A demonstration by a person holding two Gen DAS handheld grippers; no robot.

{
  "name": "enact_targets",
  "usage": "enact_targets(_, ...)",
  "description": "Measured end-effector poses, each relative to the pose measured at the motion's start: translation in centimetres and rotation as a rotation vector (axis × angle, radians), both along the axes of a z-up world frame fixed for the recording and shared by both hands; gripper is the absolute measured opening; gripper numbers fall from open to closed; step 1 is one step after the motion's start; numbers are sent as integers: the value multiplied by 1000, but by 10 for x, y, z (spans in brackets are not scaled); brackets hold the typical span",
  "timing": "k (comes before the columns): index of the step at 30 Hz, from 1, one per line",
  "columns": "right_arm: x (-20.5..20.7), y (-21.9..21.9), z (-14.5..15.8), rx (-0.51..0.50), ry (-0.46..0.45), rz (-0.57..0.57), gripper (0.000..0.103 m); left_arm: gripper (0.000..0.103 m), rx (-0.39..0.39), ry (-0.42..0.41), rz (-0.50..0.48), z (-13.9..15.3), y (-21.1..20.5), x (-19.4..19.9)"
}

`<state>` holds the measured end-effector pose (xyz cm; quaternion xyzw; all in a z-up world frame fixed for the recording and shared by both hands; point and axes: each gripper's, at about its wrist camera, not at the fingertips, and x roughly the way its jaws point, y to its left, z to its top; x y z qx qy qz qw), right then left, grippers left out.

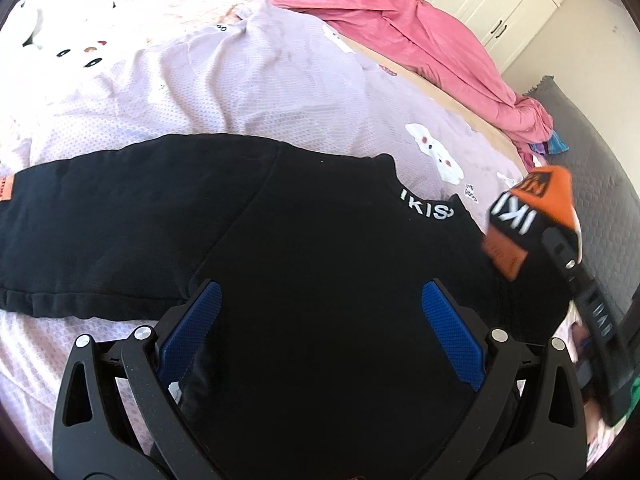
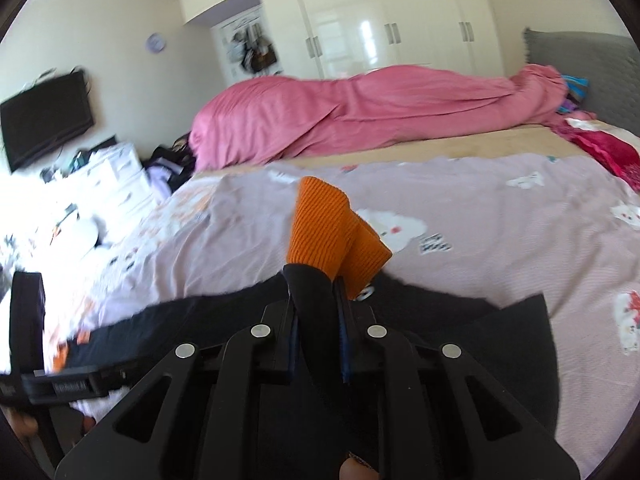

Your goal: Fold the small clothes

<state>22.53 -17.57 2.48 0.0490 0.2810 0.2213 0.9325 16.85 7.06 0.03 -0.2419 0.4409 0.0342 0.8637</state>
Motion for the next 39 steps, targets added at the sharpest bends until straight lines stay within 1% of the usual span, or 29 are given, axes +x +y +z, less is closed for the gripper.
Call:
enact_targets(3, -1, 11, -11, -27, 18, 34, 14, 95, -22, 4, 12, -4, 5, 1)
enact_targets(6, -2, 15, -18, -38, 27, 54, 14, 95, -29, 6, 19, -6, 6, 1)
enact_targets(10, -2, 23, -28, -42, 59, 99, 18, 95, -46, 7, 24, -7, 8, 1)
enact_targets(11, -3, 24, -31, -40, 70, 110, 23, 95, -50, 7, 26, -7, 9, 1)
enact_targets(12, -4, 26, -33, -29, 86, 133, 30, 95, -53, 6, 27, -8, 9, 1)
enact_targets(15, -8, 30, -34, 3, 107, 180, 46, 95, -74, 8, 34, -10, 12, -1)
enact_targets(19, -13, 27, -30, 43, 123, 208, 54, 95, -91, 13, 41, -13, 12, -4)
enact_targets(20, -13, 24, -29, 47, 126, 201, 57, 94, -95, 15, 39, -14, 12, -5)
enact_targets(24, -8, 1, -26, 100, 149, 148, 58, 94, -120, 16, 12, -16, 5, -5)
enact_targets(27, -2, -29, -25, 152, 182, 62, 58, 94, -146, 17, -12, -18, -4, -5)
enact_targets(29, 2, -48, -25, 182, 197, 6, 58, 94, -150, 12, -42, -17, -19, -5)
enact_targets(32, 6, -79, -22, 223, 204, -77, 59, 95, -100, 5, -120, -12, -51, -1)
enact_targets(33, 6, -91, -20, 231, 203, -107, 63, 95, -78, 6, -142, -11, -63, 1)
enact_targets(35, 6, -105, -18, 241, 197, -145, 64, 95, -16, 4, -182, -8, -88, 8)
enact_targets(36, 6, -111, -17, 242, 196, -162, 65, 95, 21, 9, -194, -8, -99, 11)
enact_targets(37, 6, -118, -16, 242, 198, -177, 65, 95, 78, 17, -204, -8, -112, 16)
enact_targets(39, 7, -127, -14, 237, 194, -206, 69, 95, 181, 37, -206, -9, -132, 26)
